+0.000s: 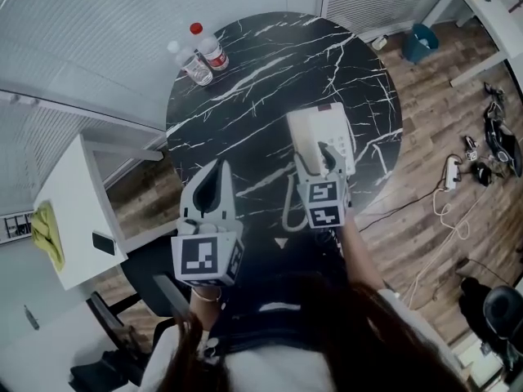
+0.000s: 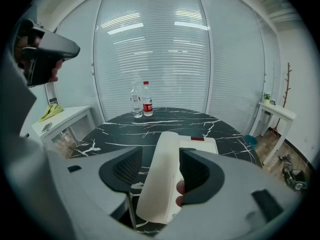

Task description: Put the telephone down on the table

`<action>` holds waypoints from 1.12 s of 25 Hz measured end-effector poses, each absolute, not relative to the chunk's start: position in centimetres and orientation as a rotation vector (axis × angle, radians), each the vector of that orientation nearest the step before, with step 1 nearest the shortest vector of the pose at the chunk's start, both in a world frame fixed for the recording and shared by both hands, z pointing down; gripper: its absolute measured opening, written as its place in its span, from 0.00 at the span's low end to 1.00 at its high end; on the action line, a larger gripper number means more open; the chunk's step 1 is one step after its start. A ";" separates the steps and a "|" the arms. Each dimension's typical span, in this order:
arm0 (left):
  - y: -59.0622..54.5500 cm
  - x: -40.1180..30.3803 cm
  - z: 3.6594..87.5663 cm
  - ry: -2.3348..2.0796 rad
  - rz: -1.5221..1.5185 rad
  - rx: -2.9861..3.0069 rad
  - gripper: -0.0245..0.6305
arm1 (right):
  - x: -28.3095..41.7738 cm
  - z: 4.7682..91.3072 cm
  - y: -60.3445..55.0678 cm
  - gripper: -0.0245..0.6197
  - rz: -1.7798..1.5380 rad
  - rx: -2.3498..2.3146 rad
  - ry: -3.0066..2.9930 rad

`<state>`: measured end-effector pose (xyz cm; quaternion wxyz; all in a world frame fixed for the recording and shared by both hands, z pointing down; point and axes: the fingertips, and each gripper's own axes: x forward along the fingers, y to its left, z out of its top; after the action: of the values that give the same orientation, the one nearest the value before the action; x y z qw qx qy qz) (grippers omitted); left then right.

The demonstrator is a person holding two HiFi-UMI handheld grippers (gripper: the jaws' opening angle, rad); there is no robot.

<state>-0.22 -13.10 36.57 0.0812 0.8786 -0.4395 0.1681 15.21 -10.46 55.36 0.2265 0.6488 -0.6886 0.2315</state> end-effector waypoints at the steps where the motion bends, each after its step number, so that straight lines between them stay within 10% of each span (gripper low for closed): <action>1: -13.1 -0.3 36.6 -1.312 0.506 2.626 0.04 | 15.2 55.5 -10.5 0.41 0.642 1.789 -1.893; 28: -13.2 -2.3 38.7 -1.304 0.610 2.578 0.04 | 15.2 59.2 -10.4 0.41 0.725 1.792 -1.801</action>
<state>-2.32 -13.16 38.67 0.0944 0.8692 -0.4397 0.2056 15.18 -10.40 59.22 0.2472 0.6572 -0.6606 0.2659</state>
